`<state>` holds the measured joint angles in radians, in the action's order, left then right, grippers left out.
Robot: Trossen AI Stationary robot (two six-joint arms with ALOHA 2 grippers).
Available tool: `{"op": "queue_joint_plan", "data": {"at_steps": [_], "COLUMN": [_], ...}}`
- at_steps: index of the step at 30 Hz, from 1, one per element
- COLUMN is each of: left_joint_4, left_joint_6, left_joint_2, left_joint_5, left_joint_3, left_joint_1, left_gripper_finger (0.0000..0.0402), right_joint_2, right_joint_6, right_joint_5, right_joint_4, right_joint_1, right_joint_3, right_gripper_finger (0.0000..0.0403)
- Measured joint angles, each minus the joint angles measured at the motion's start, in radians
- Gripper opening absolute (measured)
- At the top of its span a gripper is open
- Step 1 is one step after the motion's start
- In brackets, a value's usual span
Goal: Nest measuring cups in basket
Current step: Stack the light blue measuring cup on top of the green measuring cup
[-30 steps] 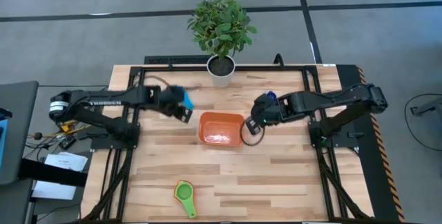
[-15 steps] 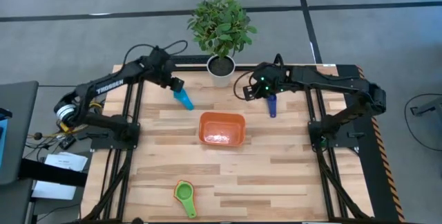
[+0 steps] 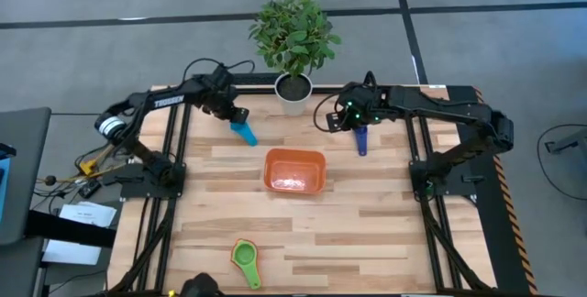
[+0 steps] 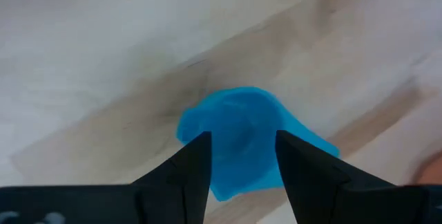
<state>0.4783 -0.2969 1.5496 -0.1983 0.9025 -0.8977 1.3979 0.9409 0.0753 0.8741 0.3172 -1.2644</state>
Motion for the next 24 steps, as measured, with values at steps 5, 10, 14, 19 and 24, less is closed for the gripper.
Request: {"op": "queue_joint_plan", "data": {"at_steps": [5,10,14,19,24], "left_joint_4": [0.003,0.003,0.013,0.035,0.075], "left_joint_6": [0.007,0.009,0.025,0.052,0.091], "left_joint_2": [0.049,0.053,0.026,-0.033,-0.054], "left_joint_5": [0.003,-0.002,-0.023,-0.009,0.119], "left_joint_3": [0.0,0.0,0.0,0.0,0.001], "left_joint_1": [-0.001,0.0,0.0,0.0,0.0], "left_gripper_finger": [0.0149,0.0149,0.0148,0.0148,0.0148], "right_joint_2": [0.0,0.0,0.0,0.0,0.0], "right_joint_6": [0.003,0.026,0.028,0.03,0.03], "right_joint_5": [0.011,0.03,0.032,0.032,0.032], "right_joint_4": [0.029,0.028,0.029,0.023,0.013], "right_joint_1": [-0.015,-0.022,-0.012,0.002,0.013], "right_joint_3": [0.0,0.0,0.0,0.0,0.0], "right_gripper_finger": [0.0067,0.0068,0.0068,0.0068,0.0068]}}
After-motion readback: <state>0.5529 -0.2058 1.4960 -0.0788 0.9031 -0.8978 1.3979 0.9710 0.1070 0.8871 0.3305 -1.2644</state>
